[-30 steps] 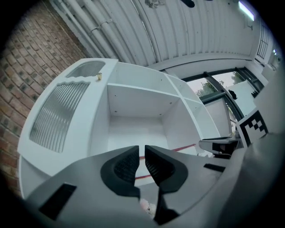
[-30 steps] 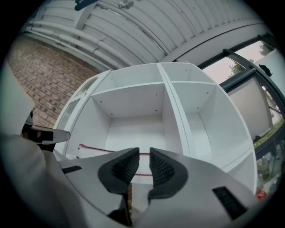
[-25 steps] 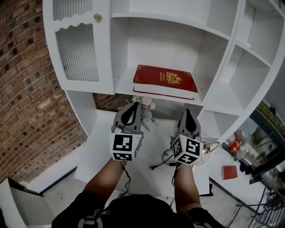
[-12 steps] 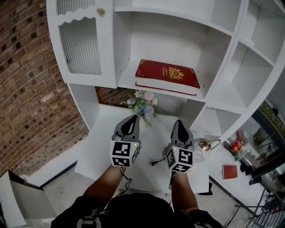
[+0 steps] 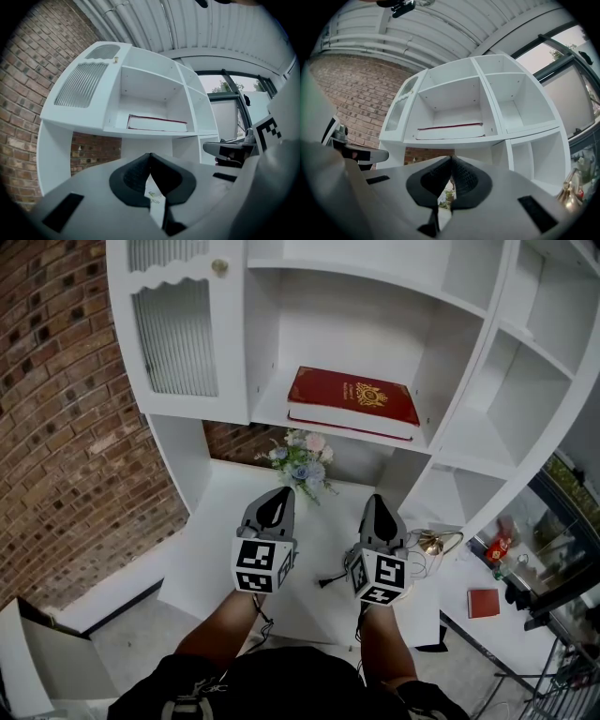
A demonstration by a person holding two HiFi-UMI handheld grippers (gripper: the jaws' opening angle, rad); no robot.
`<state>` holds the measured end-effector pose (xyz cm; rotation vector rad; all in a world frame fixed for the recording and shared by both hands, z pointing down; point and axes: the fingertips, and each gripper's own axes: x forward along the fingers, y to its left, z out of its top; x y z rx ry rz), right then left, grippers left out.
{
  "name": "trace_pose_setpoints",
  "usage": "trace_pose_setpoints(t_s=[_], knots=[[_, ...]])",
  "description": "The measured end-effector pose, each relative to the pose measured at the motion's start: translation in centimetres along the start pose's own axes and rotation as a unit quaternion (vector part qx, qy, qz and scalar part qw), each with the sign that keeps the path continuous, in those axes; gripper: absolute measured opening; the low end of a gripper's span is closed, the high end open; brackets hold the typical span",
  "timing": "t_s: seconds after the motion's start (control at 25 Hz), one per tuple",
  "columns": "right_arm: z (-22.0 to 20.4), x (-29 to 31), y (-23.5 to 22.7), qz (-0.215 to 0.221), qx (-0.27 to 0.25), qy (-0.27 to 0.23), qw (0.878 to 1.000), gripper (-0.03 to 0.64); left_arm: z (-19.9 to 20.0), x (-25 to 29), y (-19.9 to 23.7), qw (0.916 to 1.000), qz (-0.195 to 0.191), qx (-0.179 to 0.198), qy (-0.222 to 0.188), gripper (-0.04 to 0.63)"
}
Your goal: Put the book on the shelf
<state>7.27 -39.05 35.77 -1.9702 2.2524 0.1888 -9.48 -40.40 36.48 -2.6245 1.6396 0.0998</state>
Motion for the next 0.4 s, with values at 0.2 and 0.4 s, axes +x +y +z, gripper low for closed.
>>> trace_pose_setpoints(t_s=[0.2,0.4], knots=[[-0.31,-0.37,-0.03,0.001,0.001,0.003,1.000,0.014,-0.10,-0.24,-0.35,1.0000,-0.002,0.000,0.001,0.014],[-0.30,-0.54,0.29,0.007,0.003,0.002,1.000,0.014,0.22,-0.41,-0.43,1.0000,-0.003,-0.002,-0.005,0.014]])
